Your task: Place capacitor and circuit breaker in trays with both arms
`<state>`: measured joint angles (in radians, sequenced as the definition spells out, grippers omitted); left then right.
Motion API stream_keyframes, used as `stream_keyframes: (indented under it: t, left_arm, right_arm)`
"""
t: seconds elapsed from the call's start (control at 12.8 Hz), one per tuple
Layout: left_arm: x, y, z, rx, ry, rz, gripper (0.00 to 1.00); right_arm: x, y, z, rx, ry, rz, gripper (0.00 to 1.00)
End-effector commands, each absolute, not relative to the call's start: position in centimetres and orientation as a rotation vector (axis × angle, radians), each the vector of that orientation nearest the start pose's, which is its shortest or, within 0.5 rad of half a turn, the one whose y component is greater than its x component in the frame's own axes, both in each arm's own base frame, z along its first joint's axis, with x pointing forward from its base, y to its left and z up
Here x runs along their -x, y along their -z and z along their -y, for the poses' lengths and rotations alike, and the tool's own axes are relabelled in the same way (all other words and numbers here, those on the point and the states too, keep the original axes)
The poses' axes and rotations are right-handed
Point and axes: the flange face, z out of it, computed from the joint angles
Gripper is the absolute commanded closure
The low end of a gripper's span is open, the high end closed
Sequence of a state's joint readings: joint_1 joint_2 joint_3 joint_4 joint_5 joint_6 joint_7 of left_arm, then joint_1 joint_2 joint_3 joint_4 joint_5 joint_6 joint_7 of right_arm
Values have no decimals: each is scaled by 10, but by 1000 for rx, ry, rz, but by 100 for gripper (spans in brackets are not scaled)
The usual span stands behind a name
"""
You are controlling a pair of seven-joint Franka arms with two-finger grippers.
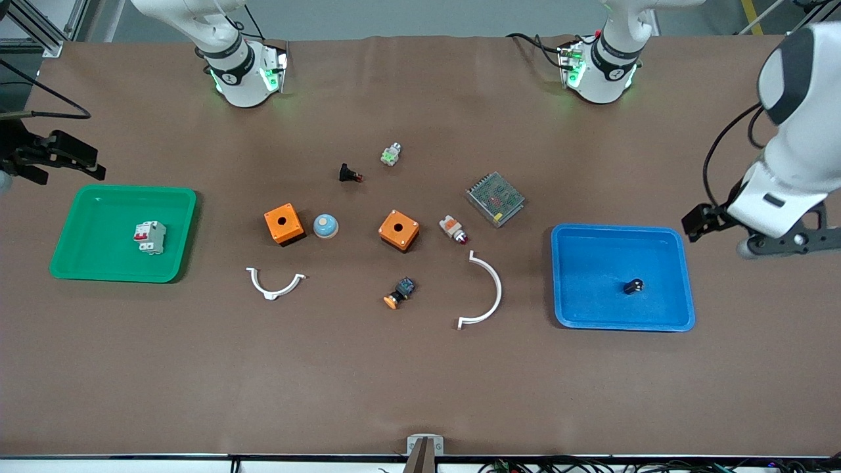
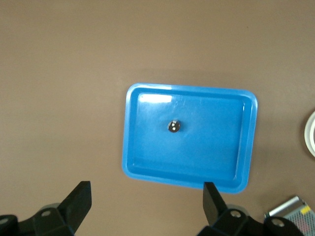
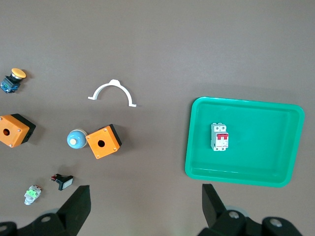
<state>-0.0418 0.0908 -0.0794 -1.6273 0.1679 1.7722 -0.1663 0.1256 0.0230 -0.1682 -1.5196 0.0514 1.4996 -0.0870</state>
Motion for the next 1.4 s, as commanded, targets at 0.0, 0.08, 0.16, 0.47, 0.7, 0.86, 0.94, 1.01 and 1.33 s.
stream_keyframes:
  t: [0.0, 0.08, 0.16, 0.47, 0.7, 0.86, 0.94, 1.01, 1.33]
  left_arm:
    - [-563, -615, 57, 3050, 111, -41, 0]
    - [-551, -629, 58, 3068, 123, -36, 0]
    - [-545, -630, 59, 3069, 80, -47, 0]
    - [-529, -629, 70, 3110, -67, -70, 0]
    - [-520, -647, 61, 3117, -1, -46, 0]
    - [-520, -662, 57, 3123, 48, -37, 0]
    - [-521, -670, 56, 3127, 67, -34, 0]
    - [-522, -670, 57, 3127, 67, -32, 0]
    - [-526, -658, 56, 3125, 2, -30, 0]
  right_arm:
    - [-541, -630, 17, 3108, -43, 75, 0]
    - [-542, -629, 18, 3119, -37, 77, 0]
    - [-543, -626, 18, 3124, -30, 79, 0]
    - [-524, -617, 16, 3113, -3, 61, 0]
    - [-521, -622, 8, 3116, 4, 63, 0]
    - [-520, -622, 10, 3126, -1, 62, 0]
    - [-519, -624, 11, 3126, 6, 62, 0]
    - [-519, -625, 11, 3126, 8, 62, 0]
    - [-517, -626, 11, 3125, 10, 62, 0]
